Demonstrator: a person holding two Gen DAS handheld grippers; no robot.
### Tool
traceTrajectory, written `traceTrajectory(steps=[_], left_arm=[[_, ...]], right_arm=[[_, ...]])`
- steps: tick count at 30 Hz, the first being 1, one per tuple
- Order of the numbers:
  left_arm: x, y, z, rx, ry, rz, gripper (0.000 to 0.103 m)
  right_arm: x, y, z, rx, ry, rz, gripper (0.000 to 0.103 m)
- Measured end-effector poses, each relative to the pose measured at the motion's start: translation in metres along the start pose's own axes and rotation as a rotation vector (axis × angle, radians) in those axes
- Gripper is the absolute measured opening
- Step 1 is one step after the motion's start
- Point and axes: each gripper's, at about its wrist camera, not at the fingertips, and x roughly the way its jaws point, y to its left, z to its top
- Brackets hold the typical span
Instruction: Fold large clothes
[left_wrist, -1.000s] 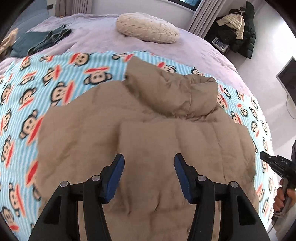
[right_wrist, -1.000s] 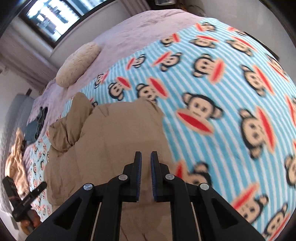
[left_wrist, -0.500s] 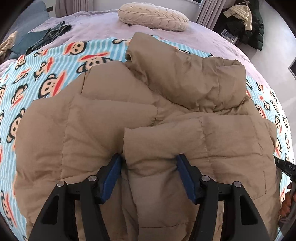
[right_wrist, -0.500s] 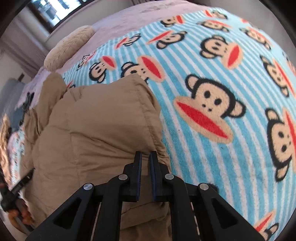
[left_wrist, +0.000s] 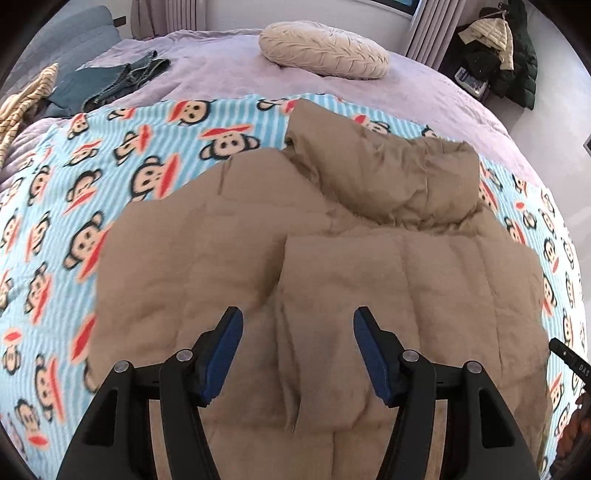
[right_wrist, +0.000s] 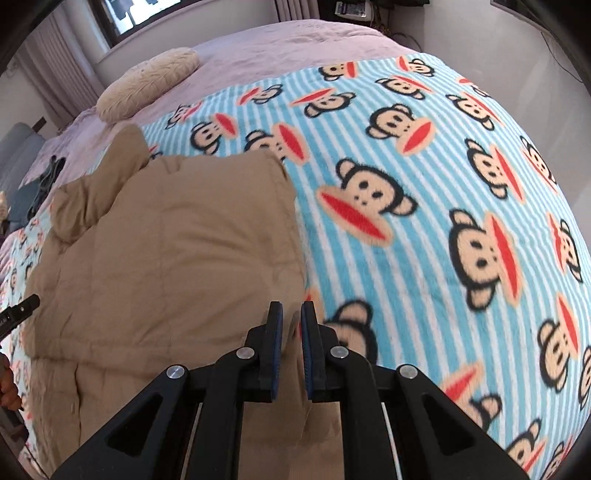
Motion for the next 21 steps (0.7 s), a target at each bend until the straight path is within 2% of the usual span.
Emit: traceTrajectory(steps=[8,15,16,17,18,19,20,21], left_arm=[[-0.02,0.001,-0.037,0.001,0.084,0.057,0.064],[-0.048,-0.014,-0.054,-0.005,0.107,0.081,0.064],[-0.052,-0.017,-0.055,-0.002,0.108,0.086,0.064],[-0.056,-0.019,-0.057,0.0,0.11,0.088,0.064],[-0.06,-0.021,-0.059,0.0,0.112,0.088,0.064],[-0.064,-0.023,-0.061,-0.001,0.115,0.088,0.064],[-0.068,-0.025,-0.064,-0.004,0.118,0.091,0.07],[-0.071,-0.026,-0.066,-0.008,0.119,0.098,0.09]], right_arm=[[-0.014,-0.014,-0.019,0.062,0.081,0.045,0.011],[-0.036,-0.013,-0.027,0.075,0.134,0.103,0.013],[-0.04,-0.012,-0.028,0.073,0.14,0.11,0.015],[-0.042,-0.011,-0.03,0.071,0.144,0.117,0.025],[-0.046,-0.01,-0.031,0.068,0.148,0.123,0.041],[-0.051,-0.009,-0.033,0.067,0.149,0.133,0.048],[-0.055,-0.009,-0.035,0.066,0.146,0.143,0.054],[-0.058,-0.008,-0.036,0.062,0.148,0.149,0.054]])
